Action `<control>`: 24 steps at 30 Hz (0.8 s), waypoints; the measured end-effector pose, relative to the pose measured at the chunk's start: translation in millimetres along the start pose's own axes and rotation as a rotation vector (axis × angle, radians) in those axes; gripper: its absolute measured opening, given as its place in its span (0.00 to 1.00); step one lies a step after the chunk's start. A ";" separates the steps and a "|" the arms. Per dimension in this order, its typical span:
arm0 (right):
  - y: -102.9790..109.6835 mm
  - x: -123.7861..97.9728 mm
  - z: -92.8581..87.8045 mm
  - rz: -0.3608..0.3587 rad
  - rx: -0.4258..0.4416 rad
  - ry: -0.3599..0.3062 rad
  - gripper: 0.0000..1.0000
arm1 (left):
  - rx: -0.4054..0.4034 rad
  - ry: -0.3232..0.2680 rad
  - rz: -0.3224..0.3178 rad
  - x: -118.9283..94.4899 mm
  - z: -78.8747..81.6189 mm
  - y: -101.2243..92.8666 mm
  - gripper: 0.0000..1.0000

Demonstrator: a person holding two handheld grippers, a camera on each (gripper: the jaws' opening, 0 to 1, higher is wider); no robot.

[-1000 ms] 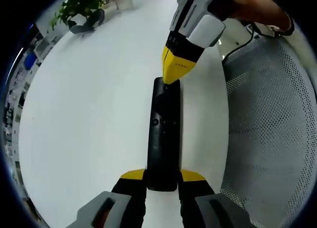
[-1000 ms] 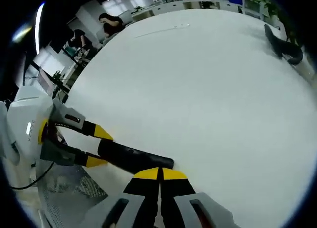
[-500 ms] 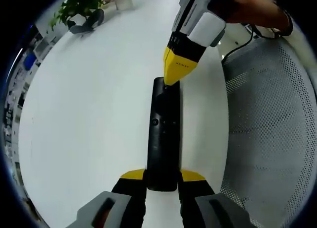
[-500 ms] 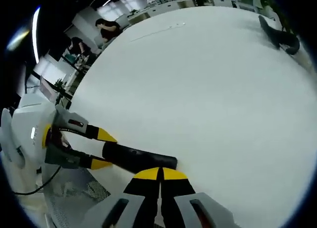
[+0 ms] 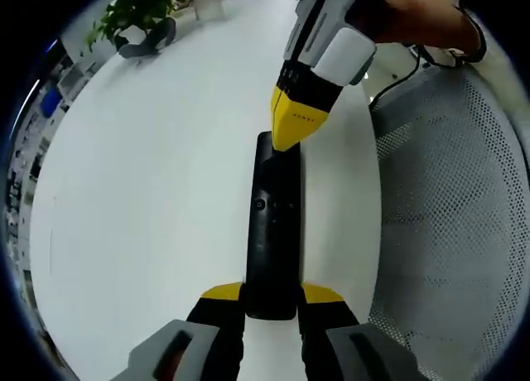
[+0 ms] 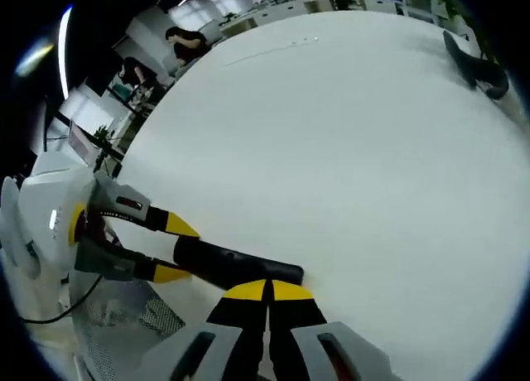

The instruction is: Press the specified remote control buttons in sequence, fully releasing each button before pressing the next.

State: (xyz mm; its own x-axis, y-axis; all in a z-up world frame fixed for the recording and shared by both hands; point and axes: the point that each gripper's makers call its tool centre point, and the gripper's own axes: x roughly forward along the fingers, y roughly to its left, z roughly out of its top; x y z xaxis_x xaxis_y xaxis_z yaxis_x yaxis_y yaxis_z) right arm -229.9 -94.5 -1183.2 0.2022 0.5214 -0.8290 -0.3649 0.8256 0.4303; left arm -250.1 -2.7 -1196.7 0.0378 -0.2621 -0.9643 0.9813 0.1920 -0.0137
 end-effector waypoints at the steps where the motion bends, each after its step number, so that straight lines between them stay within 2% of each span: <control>1: 0.0 -0.1 0.0 0.000 0.002 0.001 0.00 | 0.001 0.000 -0.001 0.1 0.0 0.1 0.22; 4: 0.2 -0.8 -0.5 0.006 0.023 0.003 0.00 | 0.002 0.001 -0.001 0.2 0.1 0.6 0.22; 8: 2.0 -0.4 -0.3 0.003 0.006 0.013 0.00 | 0.007 0.002 -0.004 0.2 0.3 0.6 0.22; 16: 2.8 2.6 0.3 -0.057 -0.053 0.089 0.00 | 0.003 -0.006 -0.007 0.1 0.2 0.7 0.22; 24: 0.0 3.6 0.8 -0.073 -0.039 0.090 0.00 | -0.003 -0.018 -0.011 -0.2 -0.1 0.4 0.22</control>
State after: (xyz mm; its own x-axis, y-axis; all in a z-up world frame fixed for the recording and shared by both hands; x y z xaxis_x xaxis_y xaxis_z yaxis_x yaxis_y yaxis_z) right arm -228.4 -92.4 -1185.9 0.1474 0.4371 -0.8872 -0.3880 0.8507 0.3547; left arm -249.7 -2.5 -1196.5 0.0301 -0.2809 -0.9593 0.9811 0.1916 -0.0253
